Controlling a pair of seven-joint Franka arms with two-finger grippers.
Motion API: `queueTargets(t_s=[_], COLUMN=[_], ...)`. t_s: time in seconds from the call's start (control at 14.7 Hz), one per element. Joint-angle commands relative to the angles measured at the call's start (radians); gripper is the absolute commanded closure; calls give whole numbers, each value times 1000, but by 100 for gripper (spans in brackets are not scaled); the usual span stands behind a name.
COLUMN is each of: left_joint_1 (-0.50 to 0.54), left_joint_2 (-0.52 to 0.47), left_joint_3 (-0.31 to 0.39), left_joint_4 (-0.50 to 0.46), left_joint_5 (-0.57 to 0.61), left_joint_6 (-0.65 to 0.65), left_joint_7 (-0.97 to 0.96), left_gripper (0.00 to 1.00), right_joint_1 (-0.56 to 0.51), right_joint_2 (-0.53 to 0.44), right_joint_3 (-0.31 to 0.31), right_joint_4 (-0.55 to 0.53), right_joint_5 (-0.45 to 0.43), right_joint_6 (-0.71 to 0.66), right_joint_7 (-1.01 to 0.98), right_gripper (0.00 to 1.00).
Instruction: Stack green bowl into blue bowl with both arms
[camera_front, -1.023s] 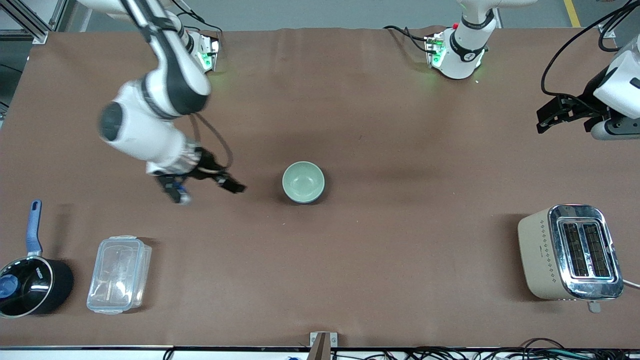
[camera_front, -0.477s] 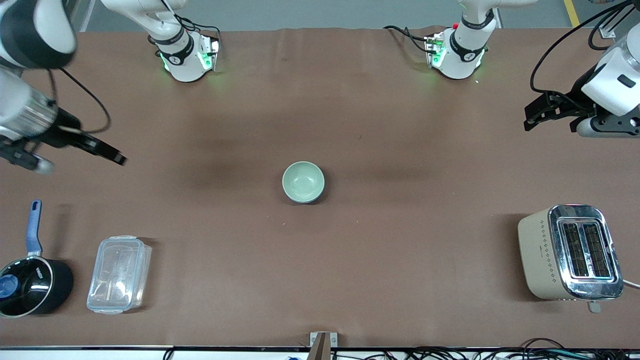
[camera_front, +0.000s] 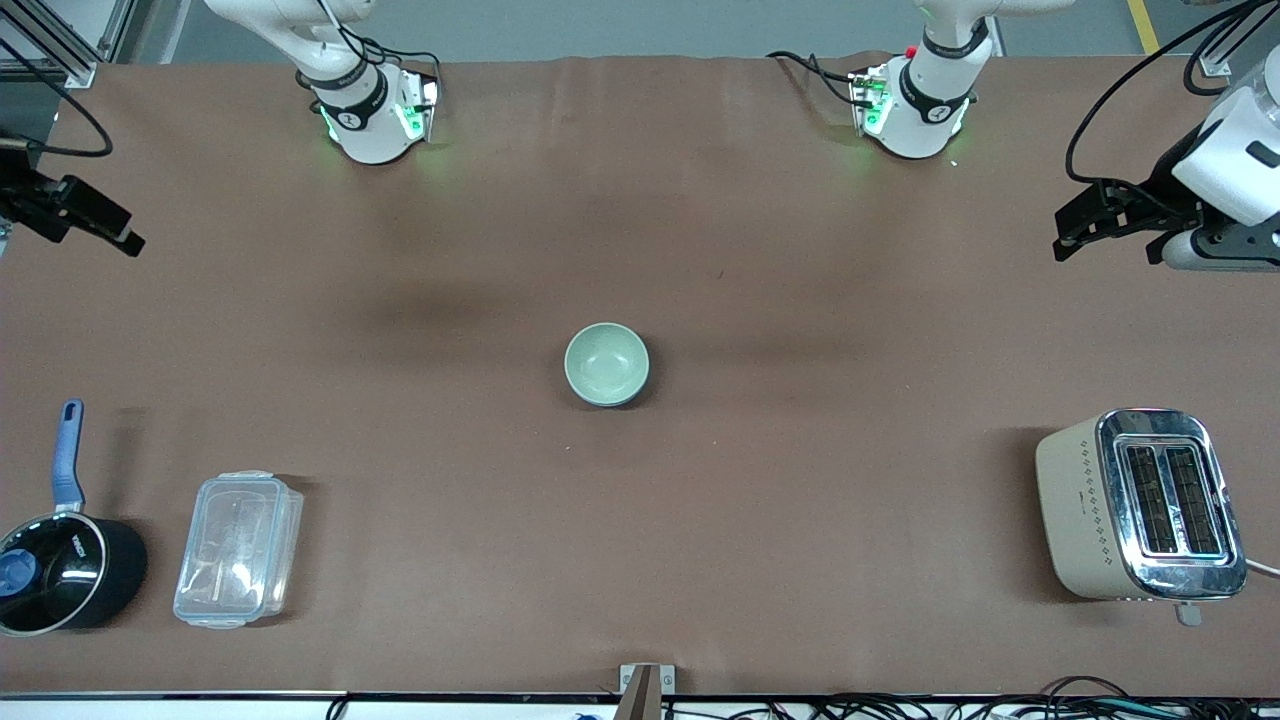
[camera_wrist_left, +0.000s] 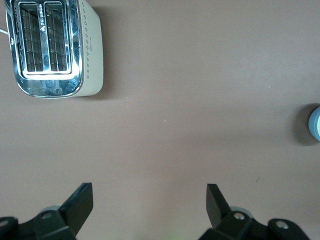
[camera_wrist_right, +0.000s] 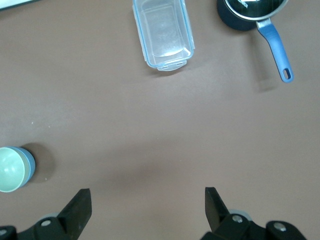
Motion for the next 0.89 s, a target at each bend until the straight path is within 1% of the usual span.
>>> queueTargets(t_s=[0.0, 0.2, 0.34, 0.48, 0.68, 0.82], left_joint_1=[8, 5, 0, -4, -8, -9], left_joint_2=[0, 0, 0, 0, 1, 1], left_joint_3=[-2, 0, 0, -2, -2, -3], left_joint_4=[15, 15, 15, 15, 13, 12], left_joint_5=[-2, 1, 8, 39, 41, 41], left_joint_6=[-2, -4, -5, -7, -7, -10], left_joint_7=[18, 15, 15, 15, 15, 15], left_gripper=[0, 0, 0, 0, 0, 0], right_joint_1=[19, 21, 16, 21, 18, 19], right_joint_2=[22, 96, 127, 127, 130, 134], right_joint_3=[7, 5, 5, 5, 5, 5], right_joint_4=[36, 154, 201, 202, 206, 208], right_joint_5=[-29, -29, -26, -26, -26, -25], right_joint_6=[5, -29, -79, -83, -81, -81], right_joint_7=[-10, -22, -24, -25, -91, -96], right_gripper=[0, 0, 0, 0, 0, 0])
